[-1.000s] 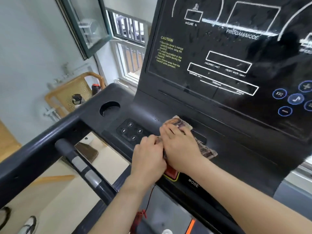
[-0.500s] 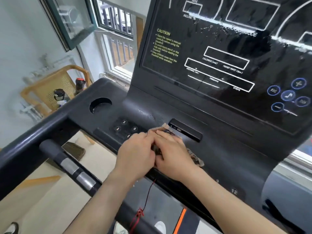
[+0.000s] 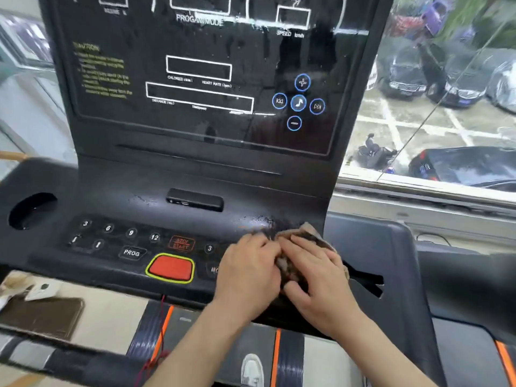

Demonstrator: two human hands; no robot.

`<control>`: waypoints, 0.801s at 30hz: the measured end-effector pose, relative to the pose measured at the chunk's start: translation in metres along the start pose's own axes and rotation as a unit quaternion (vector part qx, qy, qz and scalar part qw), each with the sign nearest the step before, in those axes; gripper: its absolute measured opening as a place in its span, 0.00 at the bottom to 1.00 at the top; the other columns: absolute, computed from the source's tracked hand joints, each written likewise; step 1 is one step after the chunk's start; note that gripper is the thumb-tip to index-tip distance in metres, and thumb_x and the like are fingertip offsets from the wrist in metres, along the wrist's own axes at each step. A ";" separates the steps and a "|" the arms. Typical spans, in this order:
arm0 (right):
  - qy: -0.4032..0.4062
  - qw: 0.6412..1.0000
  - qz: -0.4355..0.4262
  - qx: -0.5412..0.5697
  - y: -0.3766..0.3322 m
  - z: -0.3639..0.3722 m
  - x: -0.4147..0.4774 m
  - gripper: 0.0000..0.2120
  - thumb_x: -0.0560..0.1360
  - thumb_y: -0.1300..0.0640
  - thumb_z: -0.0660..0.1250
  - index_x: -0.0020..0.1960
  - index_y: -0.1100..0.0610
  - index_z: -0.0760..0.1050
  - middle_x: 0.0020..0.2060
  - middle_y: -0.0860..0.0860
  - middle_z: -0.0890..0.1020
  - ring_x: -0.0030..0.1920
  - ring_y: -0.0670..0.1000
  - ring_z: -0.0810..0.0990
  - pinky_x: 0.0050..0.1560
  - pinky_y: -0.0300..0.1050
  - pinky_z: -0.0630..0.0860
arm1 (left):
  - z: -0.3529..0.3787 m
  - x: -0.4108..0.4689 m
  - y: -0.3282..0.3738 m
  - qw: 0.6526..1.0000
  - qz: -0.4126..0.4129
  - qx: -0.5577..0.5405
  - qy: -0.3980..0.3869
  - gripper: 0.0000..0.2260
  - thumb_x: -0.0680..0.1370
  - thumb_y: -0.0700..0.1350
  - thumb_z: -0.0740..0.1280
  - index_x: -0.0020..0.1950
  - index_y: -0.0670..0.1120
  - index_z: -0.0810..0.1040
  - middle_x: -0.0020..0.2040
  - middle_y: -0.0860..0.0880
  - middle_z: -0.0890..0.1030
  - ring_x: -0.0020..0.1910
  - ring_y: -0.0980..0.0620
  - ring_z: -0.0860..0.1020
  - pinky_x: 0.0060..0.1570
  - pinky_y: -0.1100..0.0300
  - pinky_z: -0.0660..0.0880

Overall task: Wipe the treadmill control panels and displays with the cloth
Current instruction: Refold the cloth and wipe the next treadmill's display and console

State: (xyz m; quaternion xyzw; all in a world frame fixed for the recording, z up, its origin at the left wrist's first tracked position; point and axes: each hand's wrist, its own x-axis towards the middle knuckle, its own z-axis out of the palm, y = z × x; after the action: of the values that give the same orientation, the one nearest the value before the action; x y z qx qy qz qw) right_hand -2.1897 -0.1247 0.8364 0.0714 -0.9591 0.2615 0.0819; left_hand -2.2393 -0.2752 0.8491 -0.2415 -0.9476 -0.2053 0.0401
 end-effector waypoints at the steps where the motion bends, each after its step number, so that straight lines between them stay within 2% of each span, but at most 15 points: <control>1: 0.025 0.999 -0.002 0.020 0.008 -0.003 -0.009 0.30 0.66 0.51 0.61 0.68 0.47 0.73 0.66 0.35 0.72 0.69 0.38 0.66 0.69 0.42 0.60 | 0.002 -0.006 0.007 1.000 0.010 -0.008 -0.005 0.11 0.66 0.47 0.57 0.40 0.48 0.78 0.39 0.49 0.76 0.40 0.44 0.76 0.35 0.50 0.77; 3: 0.081 0.993 0.016 0.080 0.020 -0.006 -0.007 0.31 0.65 0.56 0.64 0.69 0.51 0.71 0.64 0.42 0.74 0.67 0.43 0.70 0.67 0.45 0.66 | 0.006 -0.002 0.019 1.000 0.011 -0.019 -0.004 0.12 0.68 0.47 0.56 0.43 0.47 0.78 0.41 0.49 0.77 0.42 0.44 0.76 0.38 0.50 0.77; 4: 0.103 0.984 0.053 0.133 0.022 -0.009 0.001 0.33 0.67 0.59 0.66 0.72 0.52 0.67 0.64 0.46 0.74 0.65 0.44 0.71 0.66 0.42 0.68 | 0.007 0.006 0.022 1.000 0.006 -0.018 0.010 0.13 0.69 0.47 0.56 0.46 0.46 0.78 0.44 0.48 0.78 0.44 0.44 0.76 0.40 0.49 0.77; 6: 0.132 0.952 0.145 0.236 0.021 -0.017 0.027 0.39 0.71 0.62 0.69 0.77 0.50 0.55 0.57 0.45 0.76 0.56 0.36 0.74 0.55 0.26 0.67 | 0.007 0.025 0.027 0.999 -0.008 -0.013 0.039 0.13 0.72 0.46 0.58 0.53 0.45 0.77 0.51 0.47 0.78 0.48 0.44 0.75 0.45 0.49 0.77; 8: 0.127 0.927 0.204 0.288 0.023 -0.020 0.053 0.42 0.73 0.60 0.69 0.79 0.50 0.48 0.49 0.40 0.76 0.46 0.29 0.74 0.45 0.22 0.67 | 0.007 0.042 0.032 0.998 -0.018 -0.019 0.050 0.15 0.76 0.46 0.60 0.62 0.44 0.74 0.56 0.47 0.76 0.53 0.45 0.74 0.49 0.49 0.75; 10: 0.142 0.906 0.216 0.334 0.029 -0.020 0.071 0.42 0.73 0.55 0.69 0.79 0.49 0.49 0.48 0.42 0.77 0.45 0.33 0.76 0.47 0.25 0.70 | 0.004 0.052 0.036 0.998 -0.030 -0.031 0.054 0.17 0.78 0.46 0.60 0.67 0.43 0.71 0.58 0.46 0.75 0.55 0.45 0.73 0.51 0.50 0.74; 11: 0.154 0.893 0.221 0.362 0.032 -0.020 0.077 0.41 0.72 0.51 0.68 0.79 0.49 0.50 0.51 0.44 0.78 0.47 0.36 0.76 0.51 0.31 0.73 | 0.004 0.054 0.038 0.997 -0.030 -0.031 0.062 0.17 0.79 0.46 0.60 0.66 0.43 0.71 0.57 0.46 0.75 0.54 0.46 0.73 0.50 0.50 0.74; 13: 0.161 0.880 0.235 0.379 0.036 -0.017 0.084 0.38 0.74 0.49 0.67 0.78 0.49 0.52 0.55 0.44 0.77 0.49 0.41 0.76 0.50 0.34 0.73 | 0.004 0.055 0.041 0.997 -0.017 -0.020 0.067 0.14 0.78 0.46 0.61 0.61 0.43 0.73 0.53 0.47 0.75 0.51 0.46 0.73 0.45 0.51 0.74; 15: 0.142 0.907 0.228 0.325 0.033 -0.014 0.077 0.31 0.75 0.47 0.64 0.75 0.50 0.58 0.52 0.47 0.79 0.48 0.44 0.77 0.45 0.37 0.70 | 0.005 0.052 0.040 0.999 -0.005 -0.005 0.043 0.11 0.77 0.47 0.62 0.57 0.44 0.74 0.49 0.48 0.76 0.48 0.47 0.73 0.44 0.50 0.74; 17: 0.114 0.937 0.203 0.260 0.026 -0.009 0.055 0.29 0.77 0.47 0.62 0.75 0.49 0.57 0.53 0.49 0.79 0.49 0.46 0.77 0.45 0.38 0.69 | 0.007 0.041 0.036 1.000 0.007 0.010 0.004 0.08 0.76 0.47 0.63 0.52 0.46 0.75 0.46 0.49 0.76 0.47 0.48 0.73 0.45 0.51 0.74; 19: 0.093 0.962 0.176 0.188 0.014 -0.001 0.024 0.31 0.79 0.48 0.60 0.78 0.52 0.51 0.57 0.48 0.76 0.55 0.48 0.74 0.51 0.39 0.68 | 0.006 0.026 0.033 0.999 0.018 0.014 -0.025 0.04 0.73 0.43 0.64 0.47 0.46 0.74 0.44 0.49 0.77 0.45 0.47 0.73 0.43 0.53 0.73; 21: 0.101 0.975 0.165 0.109 0.002 0.008 -0.005 0.34 0.79 0.45 0.57 0.78 0.58 0.50 0.66 0.52 0.73 0.65 0.50 0.69 0.56 0.34 0.61 | 0.009 0.007 0.031 0.999 0.030 0.019 -0.036 0.05 0.67 0.39 0.66 0.41 0.47 0.73 0.39 0.50 0.76 0.41 0.46 0.73 0.38 0.54 0.71; 24: 0.086 0.976 0.174 0.095 -0.020 0.013 -0.036 0.37 0.76 0.38 0.49 0.79 0.58 0.49 0.75 0.53 0.63 0.74 0.50 0.61 0.67 0.34 0.55 | 0.014 -0.020 0.022 0.998 0.055 0.011 -0.022 0.07 0.65 0.42 0.69 0.38 0.49 0.71 0.35 0.51 0.74 0.37 0.47 0.72 0.36 0.57 0.69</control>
State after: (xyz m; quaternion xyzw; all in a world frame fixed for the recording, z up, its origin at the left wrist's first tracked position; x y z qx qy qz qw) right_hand -2.1529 -0.1448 0.8278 -0.1115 -0.9171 0.3665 0.1101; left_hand -2.2109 -0.2604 0.8414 -0.2977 -0.9357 -0.1866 0.0329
